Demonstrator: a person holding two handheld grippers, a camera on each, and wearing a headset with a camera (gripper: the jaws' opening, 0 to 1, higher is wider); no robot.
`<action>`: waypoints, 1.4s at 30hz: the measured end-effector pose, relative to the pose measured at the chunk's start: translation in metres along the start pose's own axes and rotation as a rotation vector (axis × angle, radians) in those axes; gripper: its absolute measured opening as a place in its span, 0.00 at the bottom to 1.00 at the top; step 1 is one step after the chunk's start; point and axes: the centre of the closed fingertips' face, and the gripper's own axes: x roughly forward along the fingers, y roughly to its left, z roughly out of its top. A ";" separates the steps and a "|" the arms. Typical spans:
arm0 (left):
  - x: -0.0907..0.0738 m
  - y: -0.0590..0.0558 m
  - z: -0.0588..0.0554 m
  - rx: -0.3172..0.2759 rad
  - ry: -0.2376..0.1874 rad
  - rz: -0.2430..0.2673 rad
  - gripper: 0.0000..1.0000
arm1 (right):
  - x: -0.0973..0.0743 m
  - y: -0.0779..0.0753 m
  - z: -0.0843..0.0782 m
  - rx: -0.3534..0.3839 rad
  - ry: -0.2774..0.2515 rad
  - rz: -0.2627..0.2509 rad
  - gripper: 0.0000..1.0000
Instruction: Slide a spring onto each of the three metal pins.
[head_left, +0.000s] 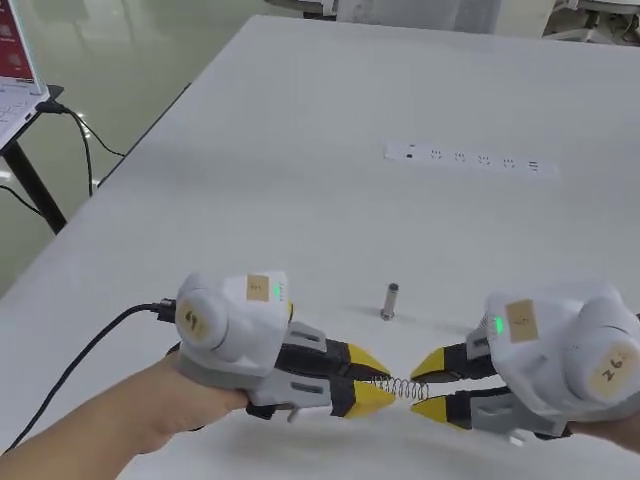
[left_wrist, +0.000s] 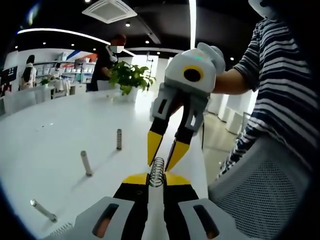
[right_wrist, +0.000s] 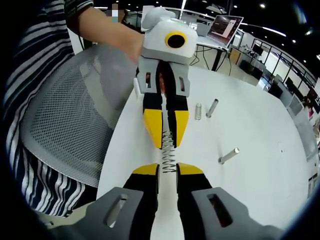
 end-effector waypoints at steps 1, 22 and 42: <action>0.000 -0.001 0.000 0.003 0.001 -0.008 0.03 | 0.000 0.000 -0.001 -0.001 0.001 -0.001 0.10; -0.001 -0.004 -0.002 0.016 0.010 -0.041 0.03 | -0.001 0.003 -0.003 -0.007 -0.013 -0.001 0.07; -0.001 -0.002 -0.005 0.021 0.025 -0.026 0.03 | -0.010 0.000 0.009 -0.074 -0.023 -0.004 0.07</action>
